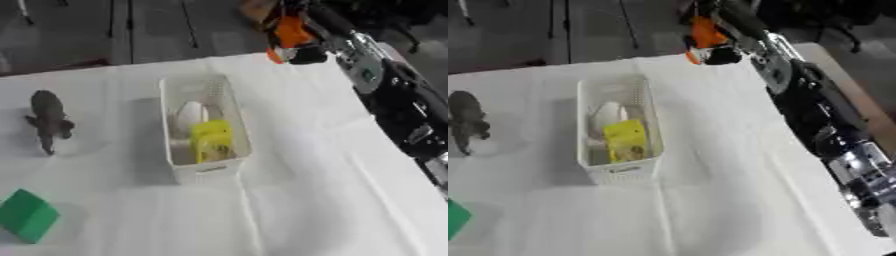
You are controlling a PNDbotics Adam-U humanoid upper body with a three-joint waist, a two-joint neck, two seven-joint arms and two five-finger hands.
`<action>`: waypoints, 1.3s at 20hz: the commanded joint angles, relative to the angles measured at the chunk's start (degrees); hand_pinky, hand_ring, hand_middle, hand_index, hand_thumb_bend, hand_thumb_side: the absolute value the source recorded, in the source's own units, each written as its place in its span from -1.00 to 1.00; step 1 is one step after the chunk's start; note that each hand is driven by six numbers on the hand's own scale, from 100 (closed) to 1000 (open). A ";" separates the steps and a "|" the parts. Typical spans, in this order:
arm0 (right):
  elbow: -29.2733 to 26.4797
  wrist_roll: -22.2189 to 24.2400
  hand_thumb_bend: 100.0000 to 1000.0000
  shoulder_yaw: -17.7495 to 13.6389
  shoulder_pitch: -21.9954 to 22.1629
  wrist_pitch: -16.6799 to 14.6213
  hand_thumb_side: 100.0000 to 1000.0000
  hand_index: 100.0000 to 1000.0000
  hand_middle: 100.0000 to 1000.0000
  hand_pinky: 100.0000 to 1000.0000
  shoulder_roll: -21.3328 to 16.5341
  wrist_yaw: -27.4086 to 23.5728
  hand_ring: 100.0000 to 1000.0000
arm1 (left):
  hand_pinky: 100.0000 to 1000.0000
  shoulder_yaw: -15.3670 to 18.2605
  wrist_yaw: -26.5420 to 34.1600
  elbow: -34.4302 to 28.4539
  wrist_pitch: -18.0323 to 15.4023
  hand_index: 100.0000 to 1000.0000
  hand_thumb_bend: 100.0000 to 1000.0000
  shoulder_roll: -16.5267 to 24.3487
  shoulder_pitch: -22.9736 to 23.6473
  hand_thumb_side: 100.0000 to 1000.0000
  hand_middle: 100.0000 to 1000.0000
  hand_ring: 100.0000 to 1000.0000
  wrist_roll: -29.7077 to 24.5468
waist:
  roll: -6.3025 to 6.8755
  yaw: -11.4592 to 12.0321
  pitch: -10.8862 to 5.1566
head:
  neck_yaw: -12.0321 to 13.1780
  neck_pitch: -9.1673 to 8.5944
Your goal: Pick up objects on the table and place them in the box.
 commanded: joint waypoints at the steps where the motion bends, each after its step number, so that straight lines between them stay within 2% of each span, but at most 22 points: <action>1: -5.67 2.87 -1.00 1.17 -0.49 0.51 -1.00 0.45 0.24 -0.64 -0.51 -3.31 -0.05 | 0.22 0.27 0.22 -0.76 -0.08 0.51 -0.78 0.81 -0.54 1.00 0.32 0.37 0.01 | 0.18 0.18 -1.47 | 0.16 -0.10; 6: -12.19 7.79 -1.00 2.23 -0.17 4.46 -1.00 0.45 0.23 -0.64 0.55 -8.06 -0.06 | 0.22 0.29 0.30 -0.77 -0.06 0.51 -0.78 0.73 -0.52 1.00 0.32 0.37 0.09 | 0.33 0.29 -1.56 | 0.05 -0.12; 11: -15.32 15.29 -1.00 2.50 -1.19 7.15 -1.00 0.45 0.23 -0.64 2.00 -14.02 -0.06 | 0.22 0.23 0.32 -0.75 -0.08 0.50 -0.78 0.62 -0.44 1.00 0.32 0.37 -0.01 | 0.45 0.18 -1.70 | -0.12 -0.08; 17: -16.49 20.74 -1.00 4.30 -1.90 6.92 -1.00 0.45 0.24 -0.64 3.90 -16.23 -0.06 | 0.22 0.15 0.37 -0.75 -0.08 0.51 -0.78 0.50 -0.47 1.00 0.32 0.37 -0.17 | 0.72 -0.03 -1.67 | -0.41 -0.20; 26: -15.76 24.65 -1.00 7.10 -2.50 5.14 -1.00 0.45 0.23 -0.63 6.78 -16.13 -0.05 | 0.23 0.05 0.43 -0.73 -0.10 0.50 -0.79 0.43 -0.46 1.00 0.32 0.37 -0.34 | 0.80 -0.04 -1.60 | -0.60 -0.29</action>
